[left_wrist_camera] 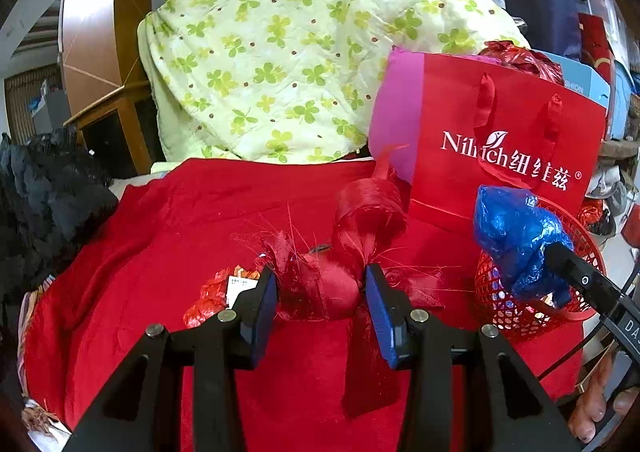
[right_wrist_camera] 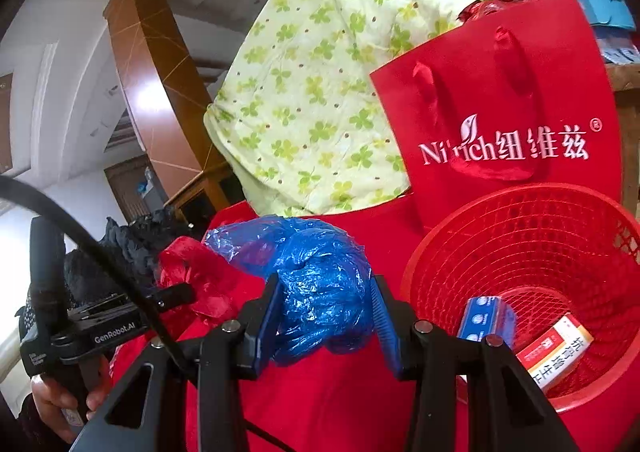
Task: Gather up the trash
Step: 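Release the blue bag into the basket while the left tool drops the red ribbon in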
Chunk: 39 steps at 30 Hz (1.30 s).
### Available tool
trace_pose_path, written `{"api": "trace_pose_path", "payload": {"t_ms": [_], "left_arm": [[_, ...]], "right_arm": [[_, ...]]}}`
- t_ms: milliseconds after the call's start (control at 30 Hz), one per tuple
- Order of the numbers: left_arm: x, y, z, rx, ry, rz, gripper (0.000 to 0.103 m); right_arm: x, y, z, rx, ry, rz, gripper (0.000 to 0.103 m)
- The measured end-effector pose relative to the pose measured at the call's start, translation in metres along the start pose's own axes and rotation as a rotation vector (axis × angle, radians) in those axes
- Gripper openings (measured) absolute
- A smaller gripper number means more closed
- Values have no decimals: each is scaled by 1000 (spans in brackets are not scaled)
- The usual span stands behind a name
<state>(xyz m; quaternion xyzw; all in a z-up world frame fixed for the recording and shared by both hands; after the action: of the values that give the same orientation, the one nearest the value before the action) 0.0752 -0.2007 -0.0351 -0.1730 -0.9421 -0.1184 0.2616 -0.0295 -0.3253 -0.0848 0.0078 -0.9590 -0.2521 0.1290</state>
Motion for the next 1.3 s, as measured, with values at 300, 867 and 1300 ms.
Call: {"api": "trace_pose_path", "payload": {"t_ms": [300,867,1300], "left_arm": [[3,-23,-7,-51,-19,-16,46],[5,-57,-12,-127,-34,-4,46],[6,-77,-19,-174,-53,13,47]], "right_arm": [[15,-10,-6,-16,-37,30,46],[34,-31,-14,-59,-86,66,46],[45,-45,-18,-92,-118,85,46]]}}
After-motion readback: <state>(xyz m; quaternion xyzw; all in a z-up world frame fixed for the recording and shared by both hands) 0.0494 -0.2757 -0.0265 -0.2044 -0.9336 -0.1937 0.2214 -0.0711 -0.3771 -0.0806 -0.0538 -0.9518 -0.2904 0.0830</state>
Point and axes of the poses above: each gripper's, at about its wrist camera, not at the fingertips, and x roughly against the way its jaws point, y to its left, z to its underside, the point moved 3 cm from there along -x, roughly the way its jaws point, and after that the axes turned 1 degree about -x, right-handed, at the moved point
